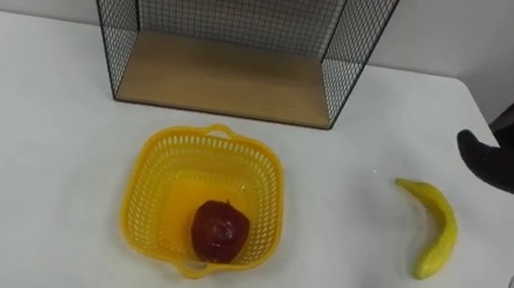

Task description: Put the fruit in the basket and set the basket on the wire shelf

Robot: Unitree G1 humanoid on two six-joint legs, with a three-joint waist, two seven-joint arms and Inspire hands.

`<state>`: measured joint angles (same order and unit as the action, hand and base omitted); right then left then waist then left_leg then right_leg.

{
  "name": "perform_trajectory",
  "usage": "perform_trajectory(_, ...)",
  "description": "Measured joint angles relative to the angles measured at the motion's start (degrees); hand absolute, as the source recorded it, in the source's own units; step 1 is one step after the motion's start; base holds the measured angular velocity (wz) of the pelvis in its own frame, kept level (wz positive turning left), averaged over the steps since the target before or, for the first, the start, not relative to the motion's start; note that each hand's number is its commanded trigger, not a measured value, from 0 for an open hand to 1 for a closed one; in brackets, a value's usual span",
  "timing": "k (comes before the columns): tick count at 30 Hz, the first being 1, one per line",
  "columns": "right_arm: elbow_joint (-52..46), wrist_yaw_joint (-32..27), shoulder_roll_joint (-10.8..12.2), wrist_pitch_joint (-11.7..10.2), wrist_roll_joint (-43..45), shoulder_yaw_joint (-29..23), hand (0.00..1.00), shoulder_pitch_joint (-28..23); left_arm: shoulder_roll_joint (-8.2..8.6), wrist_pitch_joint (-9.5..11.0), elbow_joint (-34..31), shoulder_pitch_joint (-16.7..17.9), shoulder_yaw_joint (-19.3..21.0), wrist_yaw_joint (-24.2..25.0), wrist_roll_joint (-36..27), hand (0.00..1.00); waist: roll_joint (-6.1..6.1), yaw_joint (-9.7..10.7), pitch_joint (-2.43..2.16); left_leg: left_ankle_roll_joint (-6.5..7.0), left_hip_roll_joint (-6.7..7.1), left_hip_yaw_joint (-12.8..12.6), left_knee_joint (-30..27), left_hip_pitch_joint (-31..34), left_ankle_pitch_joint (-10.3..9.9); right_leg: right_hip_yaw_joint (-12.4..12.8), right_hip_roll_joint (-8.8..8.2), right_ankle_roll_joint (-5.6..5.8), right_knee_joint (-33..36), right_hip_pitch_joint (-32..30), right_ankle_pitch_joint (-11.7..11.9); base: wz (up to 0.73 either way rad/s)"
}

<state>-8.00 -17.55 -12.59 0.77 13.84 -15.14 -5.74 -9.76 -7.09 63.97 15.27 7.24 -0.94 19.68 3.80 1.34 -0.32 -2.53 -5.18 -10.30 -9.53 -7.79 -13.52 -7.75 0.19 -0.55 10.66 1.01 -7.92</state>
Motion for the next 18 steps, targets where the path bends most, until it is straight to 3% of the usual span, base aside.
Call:
perform_trajectory(9,5.36,0.22,0.01,1.38,2.55,0.88,0.00,-1.22,-0.02,-1.43,-2.60,0.15,-0.17,0.34,0.03,0.00,-0.35,-0.10,0.14,0.00,0.02,0.00,0.02,0.23,0.00,-0.04,-0.07,0.01,-0.01,0.12,-0.01,0.00)
perform_trajectory(18,11.78,5.20,0.02,5.14,2.64,0.96,0.00,-1.67,0.03,-3.07,-6.21,2.55,-0.17,0.31,0.07,0.00,-1.00,-0.01,0.03,0.00,0.03,0.07,-0.01,0.26,0.00,0.27,-0.03,0.03,0.12,0.17,-0.11,0.00)
